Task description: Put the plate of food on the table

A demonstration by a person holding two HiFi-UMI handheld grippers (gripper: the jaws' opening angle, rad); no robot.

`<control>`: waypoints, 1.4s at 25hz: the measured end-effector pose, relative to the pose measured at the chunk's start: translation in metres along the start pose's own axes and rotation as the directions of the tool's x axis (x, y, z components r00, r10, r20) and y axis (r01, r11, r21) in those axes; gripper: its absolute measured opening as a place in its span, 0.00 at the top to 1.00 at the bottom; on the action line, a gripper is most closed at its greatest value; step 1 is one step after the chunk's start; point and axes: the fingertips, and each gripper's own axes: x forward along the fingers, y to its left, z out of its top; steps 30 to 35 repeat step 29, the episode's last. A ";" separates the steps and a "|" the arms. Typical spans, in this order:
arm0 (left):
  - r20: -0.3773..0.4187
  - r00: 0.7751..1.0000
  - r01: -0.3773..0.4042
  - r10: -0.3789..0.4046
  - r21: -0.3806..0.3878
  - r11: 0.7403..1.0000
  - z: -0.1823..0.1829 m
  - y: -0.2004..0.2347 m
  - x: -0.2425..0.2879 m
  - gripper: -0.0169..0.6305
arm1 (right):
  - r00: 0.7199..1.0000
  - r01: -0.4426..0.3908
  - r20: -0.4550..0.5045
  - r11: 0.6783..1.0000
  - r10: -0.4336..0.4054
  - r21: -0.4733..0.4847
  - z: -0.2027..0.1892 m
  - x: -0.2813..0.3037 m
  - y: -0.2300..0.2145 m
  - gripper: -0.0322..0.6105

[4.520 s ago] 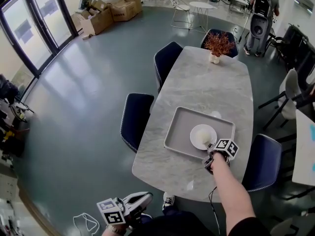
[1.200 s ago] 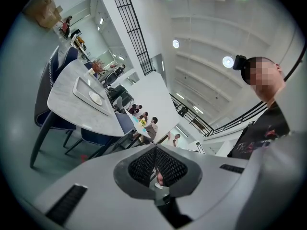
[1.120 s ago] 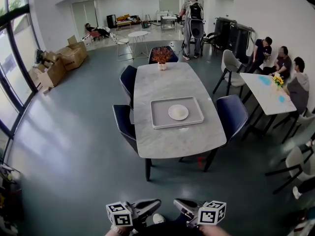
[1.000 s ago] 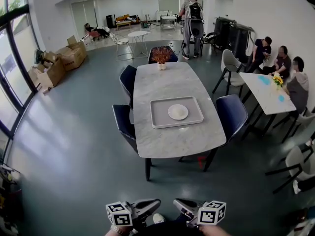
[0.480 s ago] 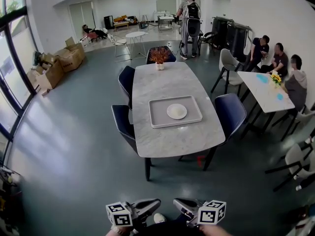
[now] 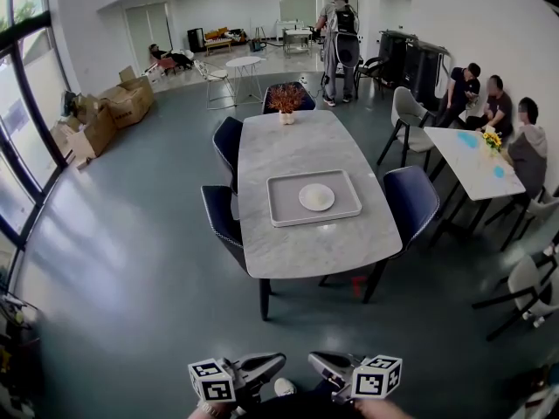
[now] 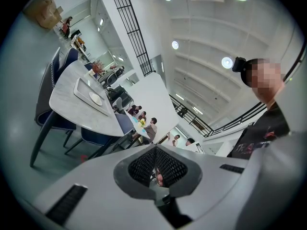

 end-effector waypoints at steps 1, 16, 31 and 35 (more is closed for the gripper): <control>0.003 1.000 0.000 0.000 -0.006 1.000 -0.001 0.001 0.000 0.97 | 1.000 -0.001 -0.001 1.000 0.001 0.000 0.000 0.000 0.001 0.94; -0.005 1.000 0.006 -0.006 0.000 1.000 -0.001 -0.005 0.002 0.97 | 1.000 0.003 0.000 1.000 -0.003 -0.010 0.000 -0.004 0.000 0.94; 0.006 1.000 -0.003 0.003 -0.007 1.000 -0.006 -0.003 -0.006 0.97 | 1.000 -0.006 -0.010 1.000 0.006 -0.010 -0.008 0.000 0.006 0.94; 0.006 1.000 -0.003 0.003 -0.007 1.000 -0.006 -0.003 -0.006 0.97 | 1.000 -0.006 -0.010 1.000 0.006 -0.010 -0.008 0.000 0.006 0.94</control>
